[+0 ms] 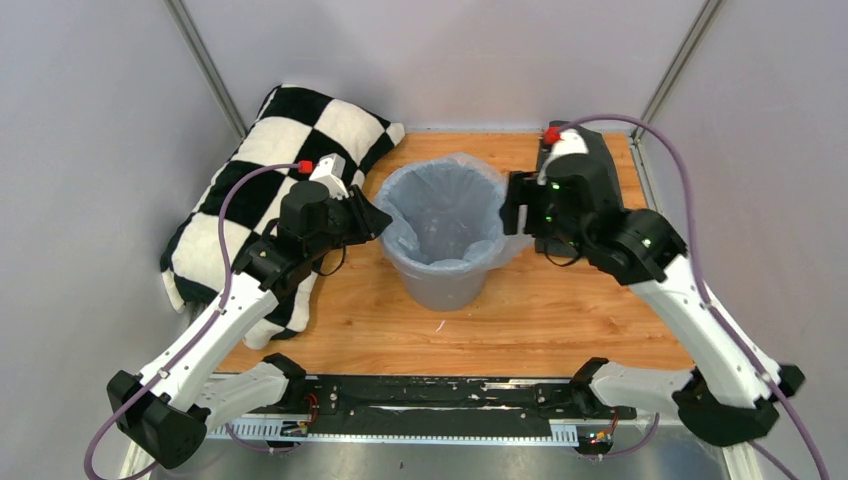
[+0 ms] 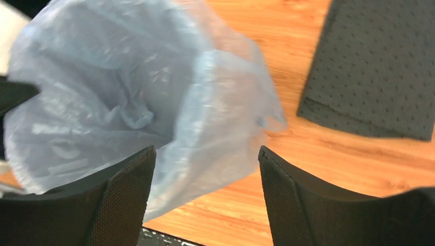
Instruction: Put the trash bags into the trash bin
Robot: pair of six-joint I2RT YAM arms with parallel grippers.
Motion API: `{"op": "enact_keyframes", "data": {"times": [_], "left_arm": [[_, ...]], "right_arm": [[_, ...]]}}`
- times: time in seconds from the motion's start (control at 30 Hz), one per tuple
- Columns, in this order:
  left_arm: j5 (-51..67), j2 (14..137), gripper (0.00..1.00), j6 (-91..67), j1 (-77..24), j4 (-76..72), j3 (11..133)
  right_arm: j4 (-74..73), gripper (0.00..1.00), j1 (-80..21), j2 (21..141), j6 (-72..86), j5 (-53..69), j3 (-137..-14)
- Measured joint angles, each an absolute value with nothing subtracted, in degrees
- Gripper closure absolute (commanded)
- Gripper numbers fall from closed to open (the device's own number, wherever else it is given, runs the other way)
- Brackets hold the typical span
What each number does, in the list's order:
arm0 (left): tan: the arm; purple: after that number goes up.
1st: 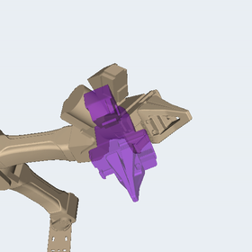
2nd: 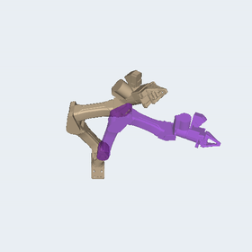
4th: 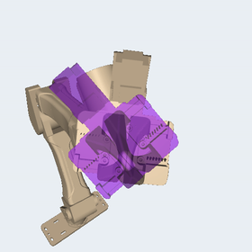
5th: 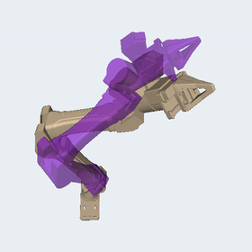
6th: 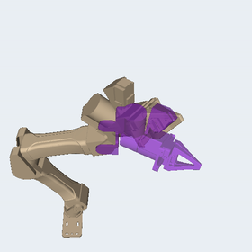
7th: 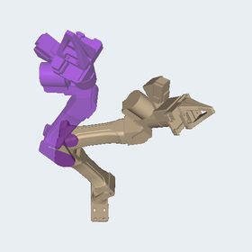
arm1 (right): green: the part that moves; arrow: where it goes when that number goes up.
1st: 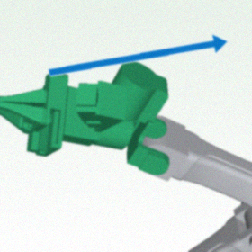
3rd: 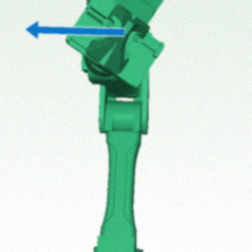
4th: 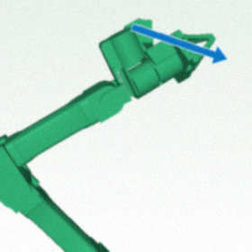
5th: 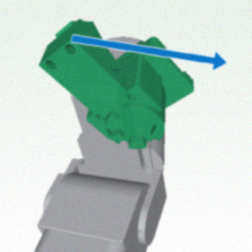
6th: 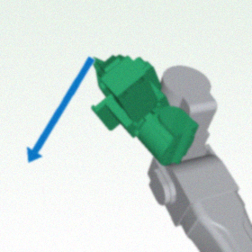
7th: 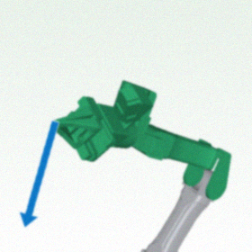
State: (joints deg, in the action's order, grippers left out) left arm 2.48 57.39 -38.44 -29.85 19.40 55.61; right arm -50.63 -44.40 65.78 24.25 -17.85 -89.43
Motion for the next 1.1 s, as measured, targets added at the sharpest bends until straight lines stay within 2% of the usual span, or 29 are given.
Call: {"op": "enact_keyframes", "data": {"times": [0.2, 0.3, 0.57, 0.83, 0.93, 1.1], "left_arm": [[2.48, 57.39, 0.67, -38.28, -29.85, 19.4, 55.61], [2.5, 57.54, 0.67, -38.17, -29.85, 19.38, 55.61], [2.35, 57.69, 0.67, -37.85, -29.85, 20.49, 56.21], [2.09, 57.84, 0.67, -37.23, -29.85, 21.82, 57.04], [2.11, 58.06, 0.67, -37.21, -29.85, 21.87, 57.17], [2.13, 58.76, 0.67, -37.26, -30.06, 21.63, 57.21]], "right_arm": [[-47.42, 0.34, -23.97, 54.3, 26.96, -10.63, -73.14], [-44.6, 0.38, -18.02, 51.05, 28.95, -4.71, -65.3], [-30.48, 0.44, -7.64, 45.04, 38.3, 9.02, -47.94], [-16.93, 0.55, -5.74, 46.96, 47.46, 16.67, -40.58], [-13.17, 0.64, -5.72, 48.25, 49.39, 17.87, -39.42], [-8.12, 0.89, -5.91, 53.12, 51.55, 20.45, -38.59]]}}
